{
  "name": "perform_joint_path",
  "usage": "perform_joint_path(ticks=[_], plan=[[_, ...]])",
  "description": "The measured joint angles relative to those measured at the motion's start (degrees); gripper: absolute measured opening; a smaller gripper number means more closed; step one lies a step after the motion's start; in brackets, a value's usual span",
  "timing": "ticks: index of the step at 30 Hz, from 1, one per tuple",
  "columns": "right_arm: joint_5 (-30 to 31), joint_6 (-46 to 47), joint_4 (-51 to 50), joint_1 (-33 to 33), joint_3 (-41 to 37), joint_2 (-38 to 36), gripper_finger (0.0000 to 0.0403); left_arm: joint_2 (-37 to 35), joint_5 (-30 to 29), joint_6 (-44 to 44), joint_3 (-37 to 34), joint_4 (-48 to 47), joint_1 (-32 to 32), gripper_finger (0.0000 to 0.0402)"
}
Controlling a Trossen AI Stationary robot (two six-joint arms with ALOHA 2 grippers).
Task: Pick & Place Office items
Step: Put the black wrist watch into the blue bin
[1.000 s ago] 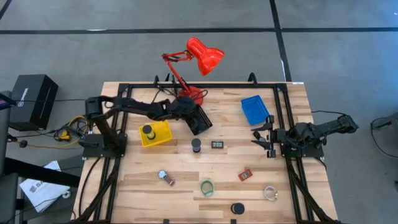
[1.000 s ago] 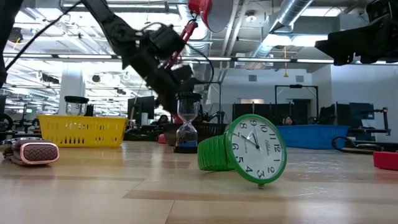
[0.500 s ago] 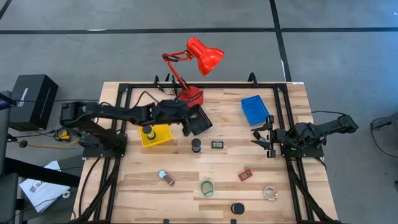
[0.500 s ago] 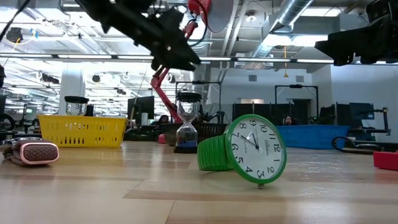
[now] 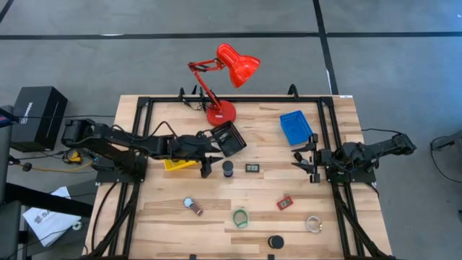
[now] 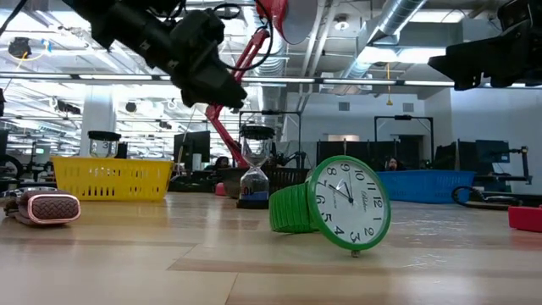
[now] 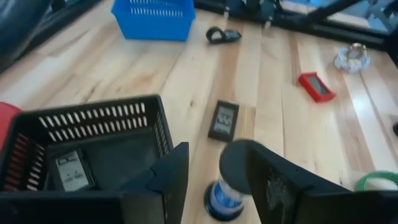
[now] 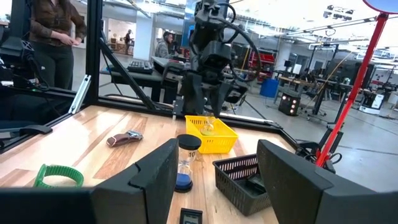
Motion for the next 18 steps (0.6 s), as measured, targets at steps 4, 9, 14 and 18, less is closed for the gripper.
perform_joint_path(ticks=[4,9,14,18], plan=[[0.0,0.3,0.02,0.0,-0.01,0.01,0.021,0.0,-0.24,-0.01,-0.04,1.07,0.08,0.0145],[0.0,0.9,0.02,0.0,0.01,-0.01,0.021,0.0,-0.22,0.0,-0.04,1.6,-0.11,0.0144],[-0.05,1.14,0.68,0.15,0.01,0.01,0.021,0.0,-0.2,-0.02,-0.02,1.65,-0.11,0.0144],[-0.5,9.52,2.75,0.15,-0.01,0.01,0.021,0.0,-0.2,-0.17,-0.02,1.89,-0.11,0.0144]])
